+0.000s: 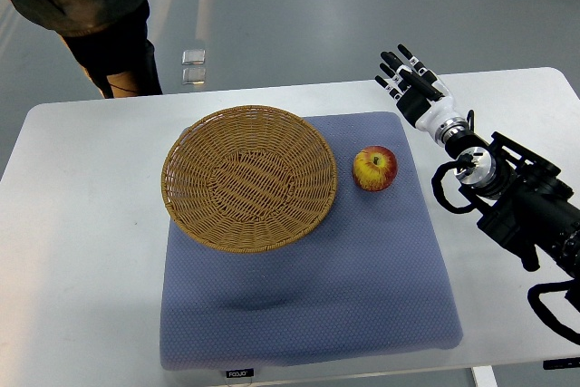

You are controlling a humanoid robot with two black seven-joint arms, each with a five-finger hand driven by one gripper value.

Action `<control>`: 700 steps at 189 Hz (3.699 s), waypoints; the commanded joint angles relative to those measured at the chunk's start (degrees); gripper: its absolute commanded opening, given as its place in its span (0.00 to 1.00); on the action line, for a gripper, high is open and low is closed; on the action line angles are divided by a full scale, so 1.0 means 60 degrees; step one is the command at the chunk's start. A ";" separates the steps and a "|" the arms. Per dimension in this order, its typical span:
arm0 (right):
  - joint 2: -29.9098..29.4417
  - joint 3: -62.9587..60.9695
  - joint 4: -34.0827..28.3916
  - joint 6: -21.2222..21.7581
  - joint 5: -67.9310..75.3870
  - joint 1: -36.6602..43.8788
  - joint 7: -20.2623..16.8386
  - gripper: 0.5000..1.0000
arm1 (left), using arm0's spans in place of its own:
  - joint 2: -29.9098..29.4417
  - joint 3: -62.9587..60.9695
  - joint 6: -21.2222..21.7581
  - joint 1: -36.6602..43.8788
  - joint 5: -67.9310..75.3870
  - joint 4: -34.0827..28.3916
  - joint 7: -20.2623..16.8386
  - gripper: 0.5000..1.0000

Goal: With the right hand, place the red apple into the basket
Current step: 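Raise the right hand and swing it over toward the apple, then lower the right hand down around the red-yellow apple, then close the right hand fingers on the apple and lift it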

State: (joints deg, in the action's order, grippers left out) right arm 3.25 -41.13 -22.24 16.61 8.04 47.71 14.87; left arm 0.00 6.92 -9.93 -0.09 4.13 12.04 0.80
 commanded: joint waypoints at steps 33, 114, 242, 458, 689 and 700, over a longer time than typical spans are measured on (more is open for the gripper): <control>0.0103 0.0058 -0.0029 0.0000 -0.0079 0.0045 -0.0032 0.85 | 0.0000 0.0048 -0.0045 0.0000 0.0000 0.0000 -0.0002 1.00; 0.2403 0.6269 -0.1157 0.1861 -0.3712 0.4645 -0.1424 0.85 | 0.0000 0.0033 -0.0045 0.0000 0.0000 -0.0015 -0.0002 1.00; 0.1510 1.5307 -0.6652 0.1249 -0.5368 1.0375 -0.2508 0.85 | 0.0000 0.0048 -0.0089 0.0000 0.0000 0.0058 -0.0002 1.00; 0.1128 1.5190 -0.5039 -0.0058 -0.5485 0.7560 -0.2522 0.85 | 0.0000 0.0004 -0.0001 0.0000 0.0000 0.0029 -0.0002 1.00; 0.1993 1.5146 -0.5346 0.0410 -0.6188 0.8717 -0.2054 0.04 | 0.0000 0.0004 0.0014 0.0000 0.0000 0.0000 -0.0002 1.00; 0.2153 1.5146 -0.5639 0.0966 -0.6173 0.9566 -0.2039 0.05 | 0.0000 0.0004 0.0014 0.0000 0.0000 0.0000 0.0012 1.00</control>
State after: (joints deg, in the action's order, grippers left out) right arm 14.48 49.86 -53.54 17.32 -29.16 97.55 2.54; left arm 0.00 6.94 -9.83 -0.09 4.11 12.04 0.80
